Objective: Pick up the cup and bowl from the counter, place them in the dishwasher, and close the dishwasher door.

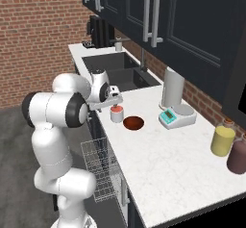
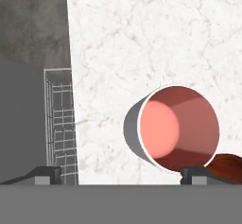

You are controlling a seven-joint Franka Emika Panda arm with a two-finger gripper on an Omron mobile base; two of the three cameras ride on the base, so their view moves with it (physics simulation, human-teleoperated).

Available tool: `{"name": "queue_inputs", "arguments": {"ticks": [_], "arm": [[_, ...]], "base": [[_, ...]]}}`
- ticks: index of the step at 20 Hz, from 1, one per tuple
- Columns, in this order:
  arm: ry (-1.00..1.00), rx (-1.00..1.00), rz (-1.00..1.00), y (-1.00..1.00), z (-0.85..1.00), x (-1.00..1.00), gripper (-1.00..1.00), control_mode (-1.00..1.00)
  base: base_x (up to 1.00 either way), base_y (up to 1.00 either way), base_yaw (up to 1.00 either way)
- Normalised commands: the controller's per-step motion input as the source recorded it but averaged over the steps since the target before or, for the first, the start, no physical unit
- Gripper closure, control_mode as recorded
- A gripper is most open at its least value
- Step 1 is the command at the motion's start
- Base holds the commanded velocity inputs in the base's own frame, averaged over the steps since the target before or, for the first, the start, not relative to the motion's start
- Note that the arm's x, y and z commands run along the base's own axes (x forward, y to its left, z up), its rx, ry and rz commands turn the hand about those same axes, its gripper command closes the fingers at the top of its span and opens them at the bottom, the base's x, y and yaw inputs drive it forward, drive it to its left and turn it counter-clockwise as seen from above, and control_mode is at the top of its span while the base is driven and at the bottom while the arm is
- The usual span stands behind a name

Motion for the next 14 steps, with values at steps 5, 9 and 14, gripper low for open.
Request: {"name": "queue_inputs", "arguments": {"ticks": [5,9,14], "arm": [[0.0,0.0,0.0,-0.02,-0.18,0.35,-1.0,-1.0],[0.0,0.0,0.0,-0.01,-0.15,0.4,-1.0,-1.0],[0.0,0.0,0.0,-0.03,-0.12,0.37,-1.0,-1.0]], "base": [[0.0,0.0,0.0],[0.0,0.0,0.0],[0.0,0.0,0.0]]}}
